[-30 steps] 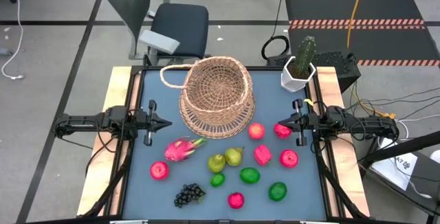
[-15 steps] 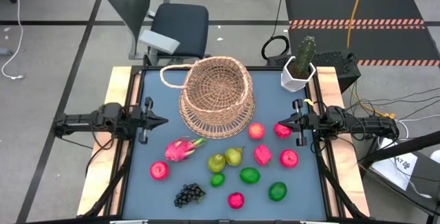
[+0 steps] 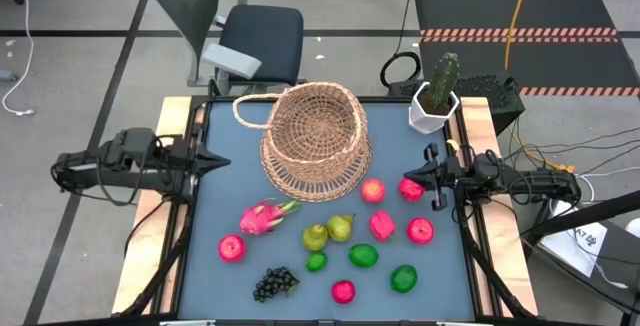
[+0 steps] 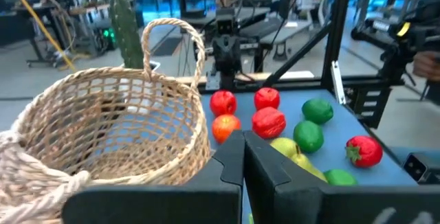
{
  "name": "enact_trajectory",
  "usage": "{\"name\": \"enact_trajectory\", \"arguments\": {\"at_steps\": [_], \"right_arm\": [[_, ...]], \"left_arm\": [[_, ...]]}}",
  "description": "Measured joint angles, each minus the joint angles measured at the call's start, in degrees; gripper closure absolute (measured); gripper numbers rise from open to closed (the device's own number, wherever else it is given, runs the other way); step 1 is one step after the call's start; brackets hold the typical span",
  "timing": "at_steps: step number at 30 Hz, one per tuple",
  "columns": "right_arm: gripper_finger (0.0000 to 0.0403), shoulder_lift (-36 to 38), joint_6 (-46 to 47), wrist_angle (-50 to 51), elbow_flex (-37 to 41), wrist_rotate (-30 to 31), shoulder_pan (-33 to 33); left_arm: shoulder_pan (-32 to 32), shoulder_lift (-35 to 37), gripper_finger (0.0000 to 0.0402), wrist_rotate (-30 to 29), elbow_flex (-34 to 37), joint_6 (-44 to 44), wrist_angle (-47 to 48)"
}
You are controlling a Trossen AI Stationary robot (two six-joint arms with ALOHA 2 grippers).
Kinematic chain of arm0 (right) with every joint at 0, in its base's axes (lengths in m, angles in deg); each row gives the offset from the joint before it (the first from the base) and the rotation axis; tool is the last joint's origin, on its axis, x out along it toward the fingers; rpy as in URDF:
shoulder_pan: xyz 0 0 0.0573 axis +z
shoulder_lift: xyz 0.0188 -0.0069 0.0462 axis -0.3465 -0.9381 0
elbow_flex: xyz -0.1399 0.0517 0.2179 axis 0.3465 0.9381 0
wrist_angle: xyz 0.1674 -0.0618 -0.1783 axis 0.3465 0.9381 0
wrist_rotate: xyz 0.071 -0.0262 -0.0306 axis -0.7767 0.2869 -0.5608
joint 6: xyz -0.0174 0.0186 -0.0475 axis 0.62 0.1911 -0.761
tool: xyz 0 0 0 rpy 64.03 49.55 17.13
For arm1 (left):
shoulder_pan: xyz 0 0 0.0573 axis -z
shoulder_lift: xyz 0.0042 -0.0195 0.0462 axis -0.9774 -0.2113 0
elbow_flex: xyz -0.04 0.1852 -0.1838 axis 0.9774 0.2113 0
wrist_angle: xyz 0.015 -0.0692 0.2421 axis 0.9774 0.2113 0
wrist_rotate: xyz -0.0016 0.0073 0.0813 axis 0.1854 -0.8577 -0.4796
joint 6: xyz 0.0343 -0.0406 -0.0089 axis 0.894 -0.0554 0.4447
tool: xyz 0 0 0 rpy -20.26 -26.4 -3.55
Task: Build produce basket
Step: Put the apple into the basket
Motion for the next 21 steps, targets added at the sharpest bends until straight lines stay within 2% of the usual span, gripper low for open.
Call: {"name": "enact_trajectory", "arguments": {"at_steps": [5,15,21], "right_arm": [[0.0403,-3.3,3.4,3.8,-4.3,-0.2,0.0],[0.0403,-14.5,4.5,5.2,-14.0,-0.3,0.0],[0.0403,-21.8,5.3,9.3,-21.2,-0.3,0.1]], "left_arm": [[0.0,-3.9,0.0399,-0.2,-3.3,0.0,1.5],[0.0,-8.4,0.0398,-1.2,-3.7,-0.2,1.2],[0.0,-12.1,0.0398,-1.3,-9.2,-0.9,4.7]]}}
